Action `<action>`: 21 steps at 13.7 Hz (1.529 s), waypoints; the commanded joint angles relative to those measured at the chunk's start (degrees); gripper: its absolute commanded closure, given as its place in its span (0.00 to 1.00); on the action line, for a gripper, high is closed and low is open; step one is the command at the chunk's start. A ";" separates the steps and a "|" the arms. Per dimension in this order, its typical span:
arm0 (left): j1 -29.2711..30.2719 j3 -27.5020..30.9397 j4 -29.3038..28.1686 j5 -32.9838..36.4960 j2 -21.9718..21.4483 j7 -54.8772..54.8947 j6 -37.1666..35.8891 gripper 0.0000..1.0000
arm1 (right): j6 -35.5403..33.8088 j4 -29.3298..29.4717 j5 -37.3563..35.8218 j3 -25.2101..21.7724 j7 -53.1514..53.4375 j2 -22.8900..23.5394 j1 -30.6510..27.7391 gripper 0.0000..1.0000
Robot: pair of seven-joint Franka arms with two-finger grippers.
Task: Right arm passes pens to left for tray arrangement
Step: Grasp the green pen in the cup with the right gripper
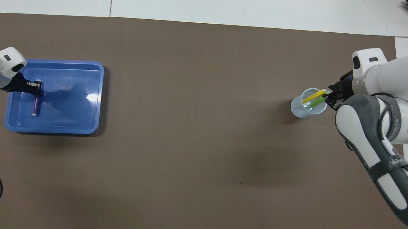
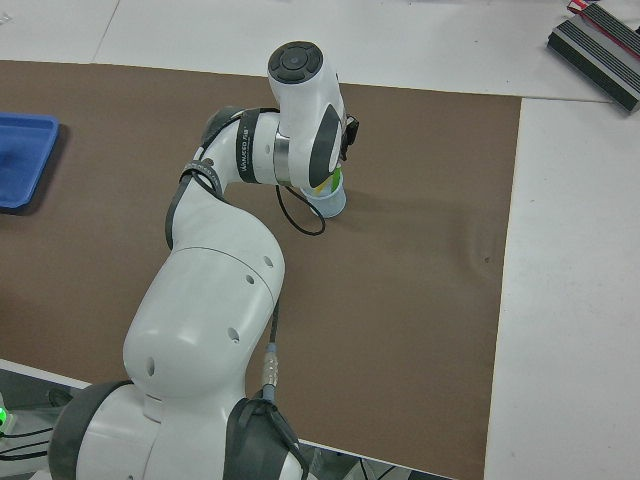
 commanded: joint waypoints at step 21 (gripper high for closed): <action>1.99 -1.06 -3.49 -0.03 -2.42 1.64 2.07 0.02 | -14.59 7.18 -0.80 0.57 6.31 -3.30 -0.56 1.00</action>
